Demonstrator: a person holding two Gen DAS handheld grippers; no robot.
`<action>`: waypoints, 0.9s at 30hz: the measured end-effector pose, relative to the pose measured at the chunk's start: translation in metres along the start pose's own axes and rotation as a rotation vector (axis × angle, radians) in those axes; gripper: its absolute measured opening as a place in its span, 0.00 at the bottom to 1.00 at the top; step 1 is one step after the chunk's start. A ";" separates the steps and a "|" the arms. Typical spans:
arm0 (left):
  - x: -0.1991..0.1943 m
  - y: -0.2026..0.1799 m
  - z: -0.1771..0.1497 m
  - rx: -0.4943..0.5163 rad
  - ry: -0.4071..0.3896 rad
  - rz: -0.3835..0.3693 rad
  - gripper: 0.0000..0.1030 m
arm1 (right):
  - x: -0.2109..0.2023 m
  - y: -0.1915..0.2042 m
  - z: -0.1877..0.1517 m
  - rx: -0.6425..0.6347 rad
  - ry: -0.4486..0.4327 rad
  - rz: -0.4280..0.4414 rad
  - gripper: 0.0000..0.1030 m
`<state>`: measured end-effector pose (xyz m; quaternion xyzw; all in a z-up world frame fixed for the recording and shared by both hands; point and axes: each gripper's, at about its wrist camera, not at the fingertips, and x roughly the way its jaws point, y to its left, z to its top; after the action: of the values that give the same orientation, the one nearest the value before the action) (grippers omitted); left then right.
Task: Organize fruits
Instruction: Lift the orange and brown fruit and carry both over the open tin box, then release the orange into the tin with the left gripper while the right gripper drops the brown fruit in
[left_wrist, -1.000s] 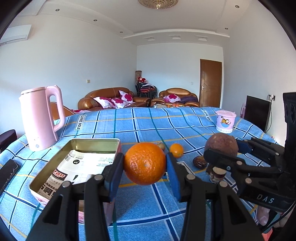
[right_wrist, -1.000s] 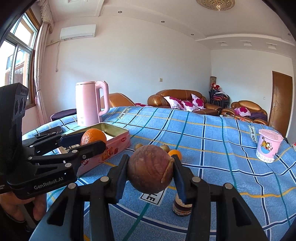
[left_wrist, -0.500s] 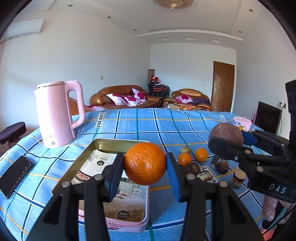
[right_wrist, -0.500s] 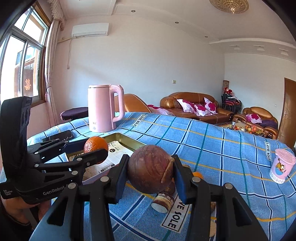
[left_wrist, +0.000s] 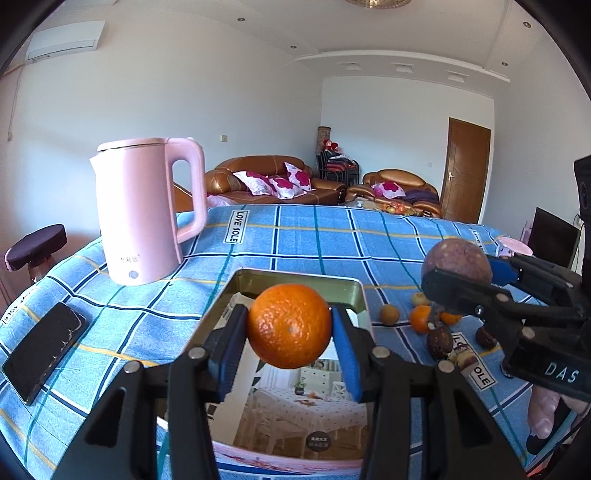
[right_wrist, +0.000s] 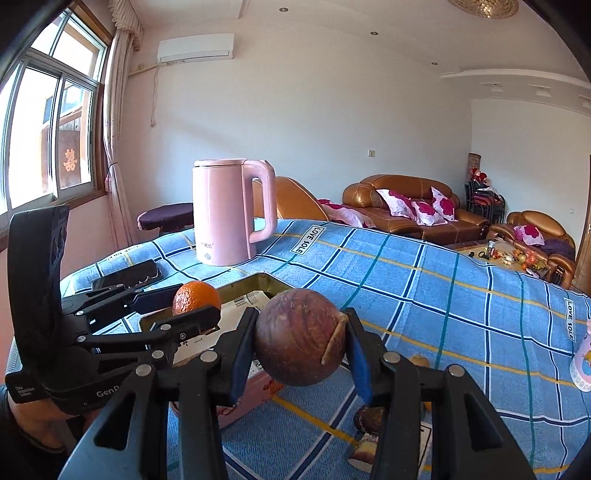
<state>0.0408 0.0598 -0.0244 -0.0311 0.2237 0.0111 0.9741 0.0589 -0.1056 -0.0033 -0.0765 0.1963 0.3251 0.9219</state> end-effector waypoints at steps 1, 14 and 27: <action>0.001 0.001 0.001 0.004 0.000 0.004 0.46 | 0.002 0.001 0.000 -0.005 0.001 0.000 0.46; 0.027 0.023 0.003 0.001 0.065 0.036 0.46 | 0.041 0.012 0.007 -0.010 0.048 0.029 0.46; 0.039 0.036 0.003 -0.010 0.107 0.069 0.46 | 0.069 0.022 0.001 -0.009 0.104 0.045 0.46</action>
<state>0.0762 0.0963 -0.0410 -0.0287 0.2763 0.0443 0.9596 0.0949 -0.0486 -0.0308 -0.0931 0.2439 0.3424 0.9026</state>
